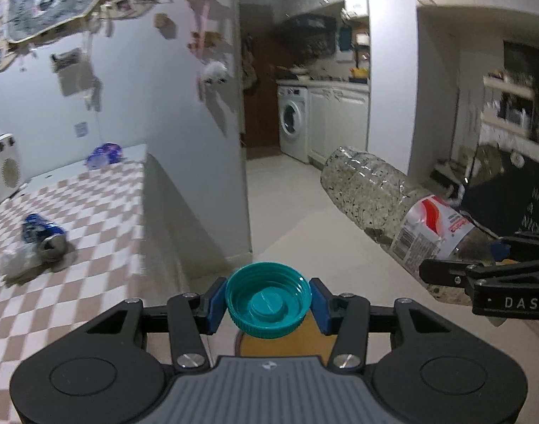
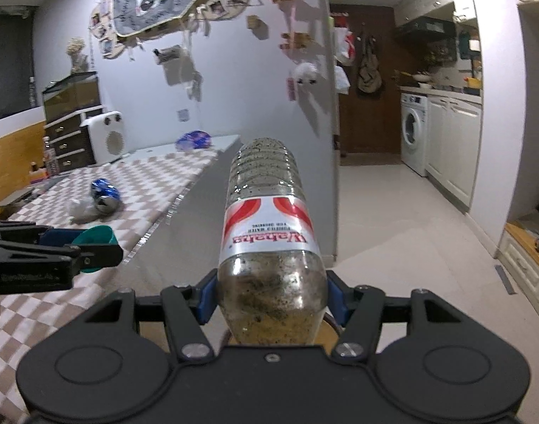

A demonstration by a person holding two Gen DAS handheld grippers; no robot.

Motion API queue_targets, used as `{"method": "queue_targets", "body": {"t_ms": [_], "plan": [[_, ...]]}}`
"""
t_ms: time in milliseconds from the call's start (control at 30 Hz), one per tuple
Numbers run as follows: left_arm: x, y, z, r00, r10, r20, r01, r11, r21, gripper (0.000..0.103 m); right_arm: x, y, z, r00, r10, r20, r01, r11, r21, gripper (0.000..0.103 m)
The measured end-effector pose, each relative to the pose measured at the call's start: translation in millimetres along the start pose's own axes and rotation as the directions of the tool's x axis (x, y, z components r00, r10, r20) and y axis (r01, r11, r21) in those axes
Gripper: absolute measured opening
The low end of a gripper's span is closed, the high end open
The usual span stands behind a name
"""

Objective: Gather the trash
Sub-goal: 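Carry the teal cap and water bottle with both tools over the wastebasket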

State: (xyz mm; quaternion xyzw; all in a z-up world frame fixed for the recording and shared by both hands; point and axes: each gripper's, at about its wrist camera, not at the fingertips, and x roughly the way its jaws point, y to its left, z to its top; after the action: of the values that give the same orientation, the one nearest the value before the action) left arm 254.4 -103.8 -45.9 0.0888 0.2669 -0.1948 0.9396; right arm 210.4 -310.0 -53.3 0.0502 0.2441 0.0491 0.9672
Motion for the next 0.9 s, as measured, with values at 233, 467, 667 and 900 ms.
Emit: {"method": "queue_targets", "body": {"t_ms": [233,467,667,900], "plan": [[53,-24,4,0.995,-0.060,-0.076,0.063,0.998,0.028,0.050,24,-34,-20,0.996,-0.043,-0.075,0.045,0.998,0.031,0.062],[111,-34,-5,0.978,-0.093,-0.185,0.101,0.994,0.035,0.050,55,-64,-41,0.985,-0.058,-0.164,0.070,0.995,0.073,0.062],[156,-32,-12,0.957,-0.105,-0.270,0.115,0.993,0.022,0.050,84,-77,-56,0.972,-0.060,-0.228,0.082,0.993,0.090,0.062],[215,-18,-13,0.921,-0.111,-0.374,0.111,0.994,-0.022,0.050,121,-81,-69,0.945,0.000,-0.326,0.048,0.989,0.138,0.062]]}}
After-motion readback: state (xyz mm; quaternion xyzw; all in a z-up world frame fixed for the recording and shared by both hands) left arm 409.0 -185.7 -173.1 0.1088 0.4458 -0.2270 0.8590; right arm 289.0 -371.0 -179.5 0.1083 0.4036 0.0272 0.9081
